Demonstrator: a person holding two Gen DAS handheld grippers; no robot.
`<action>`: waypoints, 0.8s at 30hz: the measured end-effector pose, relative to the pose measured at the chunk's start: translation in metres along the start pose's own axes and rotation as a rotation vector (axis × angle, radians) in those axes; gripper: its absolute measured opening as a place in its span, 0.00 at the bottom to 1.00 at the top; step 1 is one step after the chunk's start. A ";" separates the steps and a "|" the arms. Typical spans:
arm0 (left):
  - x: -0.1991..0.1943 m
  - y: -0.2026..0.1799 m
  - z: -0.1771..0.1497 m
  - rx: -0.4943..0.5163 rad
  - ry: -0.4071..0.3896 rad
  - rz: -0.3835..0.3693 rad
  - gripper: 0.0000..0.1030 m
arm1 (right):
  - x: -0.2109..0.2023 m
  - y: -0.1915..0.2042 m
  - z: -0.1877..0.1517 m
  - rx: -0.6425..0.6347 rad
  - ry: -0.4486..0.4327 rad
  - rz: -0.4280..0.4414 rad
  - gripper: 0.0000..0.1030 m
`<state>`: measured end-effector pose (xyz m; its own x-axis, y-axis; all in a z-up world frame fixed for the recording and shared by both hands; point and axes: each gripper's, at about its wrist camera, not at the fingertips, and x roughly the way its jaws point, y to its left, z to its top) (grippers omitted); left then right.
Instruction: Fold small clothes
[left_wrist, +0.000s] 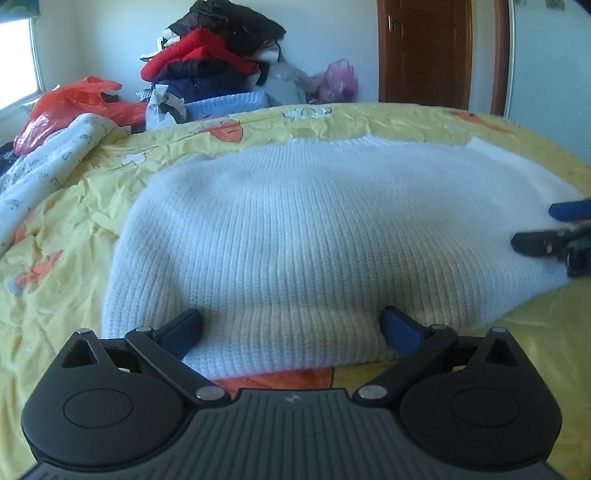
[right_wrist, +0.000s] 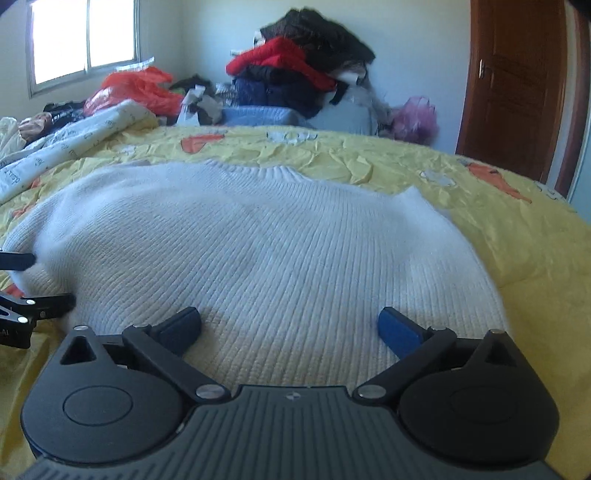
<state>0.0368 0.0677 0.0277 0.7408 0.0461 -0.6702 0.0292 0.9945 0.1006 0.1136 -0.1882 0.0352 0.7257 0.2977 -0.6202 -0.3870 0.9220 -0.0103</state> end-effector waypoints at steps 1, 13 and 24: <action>-0.006 -0.001 0.000 0.003 -0.002 0.000 1.00 | -0.004 -0.001 0.004 0.015 0.009 0.004 0.97; -0.003 -0.016 -0.021 0.038 -0.025 -0.040 1.00 | -0.034 -0.032 -0.025 0.154 -0.030 0.010 0.96; -0.034 0.020 -0.036 -0.121 -0.029 -0.032 1.00 | -0.059 -0.050 -0.027 0.279 -0.069 0.055 0.98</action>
<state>-0.0123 0.0893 0.0263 0.7601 0.0135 -0.6497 -0.0273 0.9996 -0.0112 0.0745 -0.2582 0.0509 0.7491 0.3560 -0.5587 -0.2620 0.9338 0.2437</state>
